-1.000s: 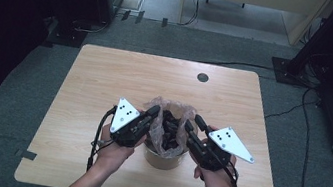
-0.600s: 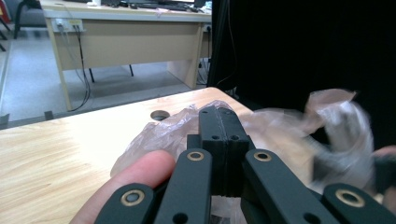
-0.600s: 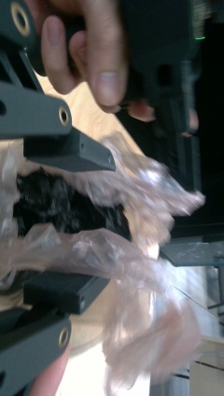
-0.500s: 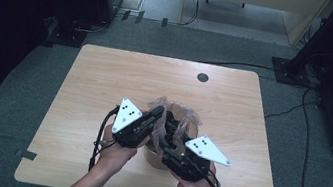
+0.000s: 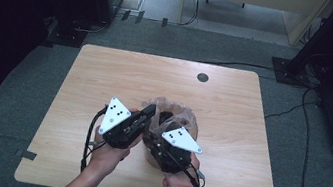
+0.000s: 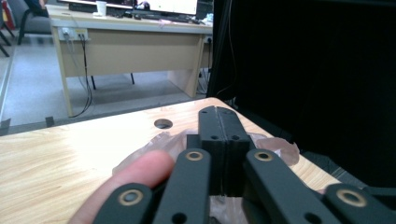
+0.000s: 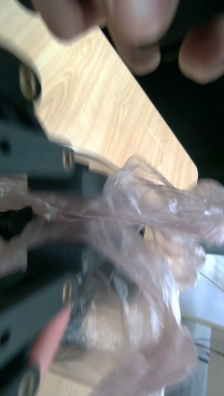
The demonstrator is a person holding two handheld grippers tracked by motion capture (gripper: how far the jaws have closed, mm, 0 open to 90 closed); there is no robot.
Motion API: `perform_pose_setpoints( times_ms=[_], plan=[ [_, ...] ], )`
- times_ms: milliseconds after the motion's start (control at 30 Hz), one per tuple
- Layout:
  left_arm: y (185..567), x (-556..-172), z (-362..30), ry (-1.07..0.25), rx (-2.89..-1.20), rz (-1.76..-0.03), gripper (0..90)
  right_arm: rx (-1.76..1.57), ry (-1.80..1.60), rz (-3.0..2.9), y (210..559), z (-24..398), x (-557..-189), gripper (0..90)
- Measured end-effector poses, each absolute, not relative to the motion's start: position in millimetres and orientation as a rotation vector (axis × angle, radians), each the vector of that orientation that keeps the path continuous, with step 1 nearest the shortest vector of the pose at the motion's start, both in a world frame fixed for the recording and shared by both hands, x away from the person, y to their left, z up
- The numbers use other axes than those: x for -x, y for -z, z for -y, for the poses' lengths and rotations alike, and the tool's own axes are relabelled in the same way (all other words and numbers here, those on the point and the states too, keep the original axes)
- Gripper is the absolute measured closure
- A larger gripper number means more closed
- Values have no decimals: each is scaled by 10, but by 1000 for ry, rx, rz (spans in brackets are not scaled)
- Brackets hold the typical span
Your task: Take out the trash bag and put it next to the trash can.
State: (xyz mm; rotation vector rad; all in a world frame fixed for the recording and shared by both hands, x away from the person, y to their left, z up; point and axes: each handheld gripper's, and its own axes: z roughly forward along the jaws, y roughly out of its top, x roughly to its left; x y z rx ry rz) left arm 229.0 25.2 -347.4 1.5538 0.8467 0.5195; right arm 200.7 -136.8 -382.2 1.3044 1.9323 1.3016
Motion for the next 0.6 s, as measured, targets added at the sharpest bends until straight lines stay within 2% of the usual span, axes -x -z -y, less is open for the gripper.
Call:
perform_pose_setpoints(
  times_ms=[67,100,133,267,433,600],
  plan=[
    [3482,-2290,-302,-521,-1524,-858,770,-1313,-1309,-1917,3827,1404,-2028,852],
    [3486,-2291,-327,-536,-1506,-875,676,-1316,-1314,-1905,3826,1421,-2037,871],
    [3486,-2296,-353,-543,-1500,-893,597,-1316,-1317,-1893,3822,1437,-2045,881],
    [3498,-2314,-479,-524,-1475,-933,384,-1311,-1335,-1820,3785,1502,-2074,897],
    [3588,-2298,-666,-528,-1456,-974,276,-1296,-1379,-1745,3674,1568,-2096,900],
    [3795,-2287,-900,-541,-1459,-1048,255,-1267,-1407,-1712,3568,1612,-2088,900]
  ],
)
